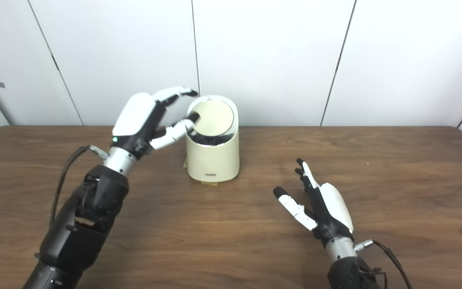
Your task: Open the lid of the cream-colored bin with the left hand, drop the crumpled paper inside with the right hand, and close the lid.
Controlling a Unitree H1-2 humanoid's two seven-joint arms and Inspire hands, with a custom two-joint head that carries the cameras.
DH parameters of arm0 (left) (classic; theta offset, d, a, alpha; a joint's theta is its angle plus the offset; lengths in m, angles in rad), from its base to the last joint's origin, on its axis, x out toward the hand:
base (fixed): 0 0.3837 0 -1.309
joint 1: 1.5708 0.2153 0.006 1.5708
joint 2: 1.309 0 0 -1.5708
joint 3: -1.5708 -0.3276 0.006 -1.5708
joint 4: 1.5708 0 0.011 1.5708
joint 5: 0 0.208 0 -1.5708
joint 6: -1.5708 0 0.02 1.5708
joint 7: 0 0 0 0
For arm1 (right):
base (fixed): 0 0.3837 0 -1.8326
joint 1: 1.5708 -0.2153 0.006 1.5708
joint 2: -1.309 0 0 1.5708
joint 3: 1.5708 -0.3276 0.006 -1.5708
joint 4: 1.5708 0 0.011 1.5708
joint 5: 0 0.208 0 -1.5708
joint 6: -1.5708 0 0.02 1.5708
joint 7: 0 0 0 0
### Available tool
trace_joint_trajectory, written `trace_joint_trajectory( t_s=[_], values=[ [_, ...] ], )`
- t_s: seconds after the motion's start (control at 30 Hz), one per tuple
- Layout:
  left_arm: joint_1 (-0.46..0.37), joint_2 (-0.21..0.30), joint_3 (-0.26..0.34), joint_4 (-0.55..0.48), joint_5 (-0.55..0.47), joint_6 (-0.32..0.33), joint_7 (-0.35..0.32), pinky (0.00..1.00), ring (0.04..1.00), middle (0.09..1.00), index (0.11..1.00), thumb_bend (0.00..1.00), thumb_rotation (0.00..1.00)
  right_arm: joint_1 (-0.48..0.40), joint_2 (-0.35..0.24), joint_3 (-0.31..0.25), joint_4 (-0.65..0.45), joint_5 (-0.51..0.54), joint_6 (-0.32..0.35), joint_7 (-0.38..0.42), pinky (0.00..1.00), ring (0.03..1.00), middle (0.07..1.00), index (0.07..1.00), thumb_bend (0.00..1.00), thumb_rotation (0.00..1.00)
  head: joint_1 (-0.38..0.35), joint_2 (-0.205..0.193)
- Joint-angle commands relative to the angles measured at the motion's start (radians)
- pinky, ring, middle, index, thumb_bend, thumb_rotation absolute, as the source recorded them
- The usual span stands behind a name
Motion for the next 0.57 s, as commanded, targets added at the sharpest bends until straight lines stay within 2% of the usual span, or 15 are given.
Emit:
trace_joint_trajectory(
  t_s=[0.0,0.17,0.3,0.37,0.43,0.53],
  values=[
    [0.011,-0.019,0.045,-0.054,-0.078,0.039,-0.002,0.86,0.914,0.936,0.965,0.45,0.85,-0.022,-0.010,-0.010,-0.021,-0.004,-0.015,-0.009,0.82,0.895,0.920,1.000,0.60,1.00,0.002,0.000],
    [0.104,-0.055,0.134,-0.134,-0.207,0.118,-0.002,0.92,0.946,0.968,1.000,0.46,0.93,-0.018,-0.007,-0.018,-0.022,0.010,-0.027,-0.014,0.81,0.885,0.923,1.000,0.59,1.00,0.006,0.002],
    [0.200,-0.072,0.189,-0.161,-0.313,0.113,0.000,0.96,0.961,0.985,1.000,0.41,0.95,-0.018,0.003,-0.029,-0.019,0.055,-0.051,-0.016,0.82,0.884,0.922,1.000,0.58,1.00,0.009,0.004],
    [0.248,-0.080,0.202,-0.169,-0.340,0.110,0.009,0.98,0.969,0.988,1.000,0.45,0.96,-0.017,0.019,-0.049,-0.014,0.120,-0.079,-0.019,0.84,0.885,0.912,0.993,0.58,1.00,0.008,0.005],
    [0.283,-0.091,0.208,-0.180,-0.361,0.117,0.015,1.00,0.989,0.996,1.000,0.52,0.95,-0.017,0.037,-0.072,-0.009,0.195,-0.102,-0.016,0.79,0.879,0.910,0.988,0.59,1.00,0.008,0.007],
    [0.349,-0.115,0.215,-0.196,-0.409,0.103,0.018,0.99,0.998,0.995,1.000,0.52,0.96,-0.025,0.090,-0.129,-0.003,0.361,-0.101,0.005,0.78,0.881,0.921,0.984,0.59,1.00,0.009,0.011]
  ],
)
